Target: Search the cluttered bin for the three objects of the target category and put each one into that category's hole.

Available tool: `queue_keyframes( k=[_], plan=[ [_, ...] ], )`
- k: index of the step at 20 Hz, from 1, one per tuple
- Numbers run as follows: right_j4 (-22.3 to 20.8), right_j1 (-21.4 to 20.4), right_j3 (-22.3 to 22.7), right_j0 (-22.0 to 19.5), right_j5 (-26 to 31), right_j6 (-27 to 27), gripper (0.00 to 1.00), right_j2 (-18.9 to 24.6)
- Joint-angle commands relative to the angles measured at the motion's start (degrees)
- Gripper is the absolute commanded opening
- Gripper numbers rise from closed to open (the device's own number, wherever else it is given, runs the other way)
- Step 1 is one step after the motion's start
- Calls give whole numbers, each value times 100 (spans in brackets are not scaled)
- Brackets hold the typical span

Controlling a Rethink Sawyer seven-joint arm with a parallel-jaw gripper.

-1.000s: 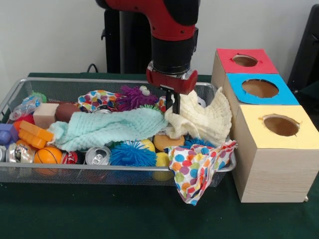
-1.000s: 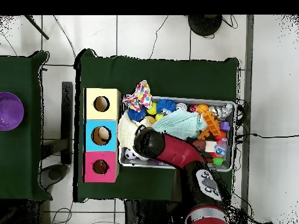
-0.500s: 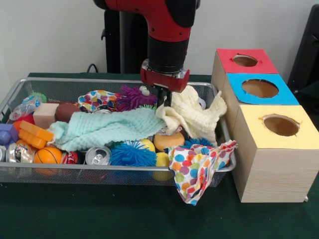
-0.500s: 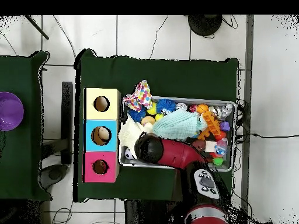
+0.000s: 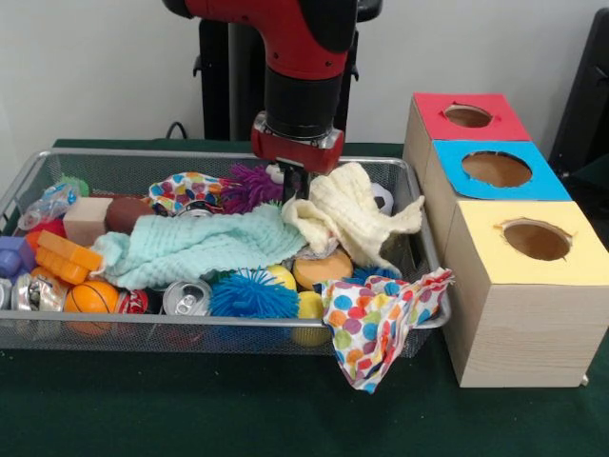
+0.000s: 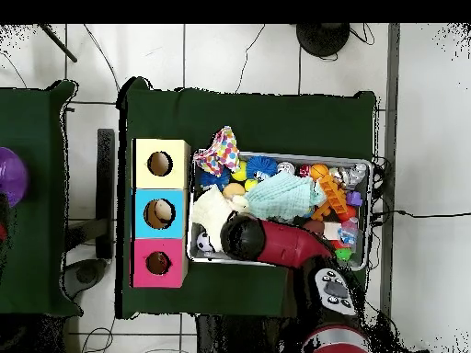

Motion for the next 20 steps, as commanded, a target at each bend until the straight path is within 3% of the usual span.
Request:
queue_keyframes(
  k=[1, 5, 9, 16, 20],
  plan=[
    [-395, 20, -497, -395, 523, -269, 0, 266],
    [-572, -276, -549, -594, 843, -504, 0, 227],
    [-942, -356, -942, -628, 1041, -674, 0, -84],
    [-1499, -60, -1373, -917, 955, -686, 0, -9],
    [-1665, 88, -1356, -1044, 809, -544, 0, 128]
  ],
)
